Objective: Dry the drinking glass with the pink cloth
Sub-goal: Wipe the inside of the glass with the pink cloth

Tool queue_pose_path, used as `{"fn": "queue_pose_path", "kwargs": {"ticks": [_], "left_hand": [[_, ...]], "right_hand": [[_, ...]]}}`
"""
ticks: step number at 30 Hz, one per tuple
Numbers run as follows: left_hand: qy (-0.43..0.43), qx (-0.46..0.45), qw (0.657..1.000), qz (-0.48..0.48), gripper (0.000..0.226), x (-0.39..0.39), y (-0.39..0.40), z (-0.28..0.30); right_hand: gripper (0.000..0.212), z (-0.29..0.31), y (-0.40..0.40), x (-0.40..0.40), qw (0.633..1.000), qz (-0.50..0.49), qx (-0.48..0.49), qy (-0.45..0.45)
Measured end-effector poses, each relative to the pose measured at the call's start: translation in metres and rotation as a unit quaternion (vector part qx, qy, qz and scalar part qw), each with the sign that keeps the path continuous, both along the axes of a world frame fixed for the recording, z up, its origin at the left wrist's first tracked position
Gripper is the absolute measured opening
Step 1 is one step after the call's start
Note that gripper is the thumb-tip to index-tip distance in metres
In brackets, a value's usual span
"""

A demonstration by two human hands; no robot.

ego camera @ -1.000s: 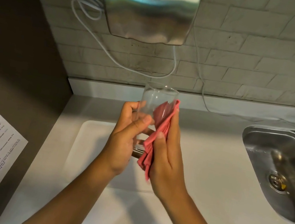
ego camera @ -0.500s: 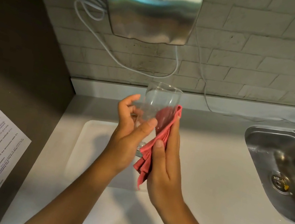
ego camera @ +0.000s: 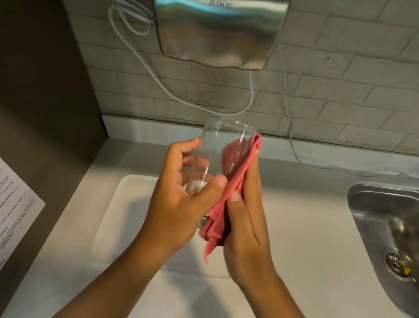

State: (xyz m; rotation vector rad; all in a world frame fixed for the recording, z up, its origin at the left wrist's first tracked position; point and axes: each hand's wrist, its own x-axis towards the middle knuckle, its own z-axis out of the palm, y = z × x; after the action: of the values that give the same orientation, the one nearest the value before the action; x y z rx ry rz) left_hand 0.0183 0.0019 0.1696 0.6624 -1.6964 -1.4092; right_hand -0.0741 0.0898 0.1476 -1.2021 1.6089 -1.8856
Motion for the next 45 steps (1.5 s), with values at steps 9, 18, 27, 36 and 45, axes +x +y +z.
{"fn": "queue_pose_path", "kwargs": {"ticks": [9,18,27,36,45], "left_hand": [[0.023,0.010,1.000,-0.004,0.045,0.001,-0.007,0.003],[0.053,0.055,0.994,-0.073,0.043,-0.005,0.000,0.000],[0.053,0.049,0.995,-0.064,0.043,-0.003,-0.001,-0.005],[0.052,0.066,0.995,-0.046,0.054,-0.010,-0.020,0.008],[0.079,0.077,0.992,-0.056,0.044,-0.013,-0.012,0.009]], "right_hand": [[0.064,-0.009,0.001,0.021,0.999,-0.033,-0.003,0.037],[0.065,0.026,-0.014,-0.009,0.997,-0.064,-0.042,-0.015],[0.062,0.016,-0.014,-0.001,0.997,-0.058,-0.037,-0.020],[0.063,0.002,-0.008,0.024,0.997,-0.051,-0.023,0.058],[0.063,0.010,-0.010,0.011,0.995,-0.068,-0.027,0.069]]}}
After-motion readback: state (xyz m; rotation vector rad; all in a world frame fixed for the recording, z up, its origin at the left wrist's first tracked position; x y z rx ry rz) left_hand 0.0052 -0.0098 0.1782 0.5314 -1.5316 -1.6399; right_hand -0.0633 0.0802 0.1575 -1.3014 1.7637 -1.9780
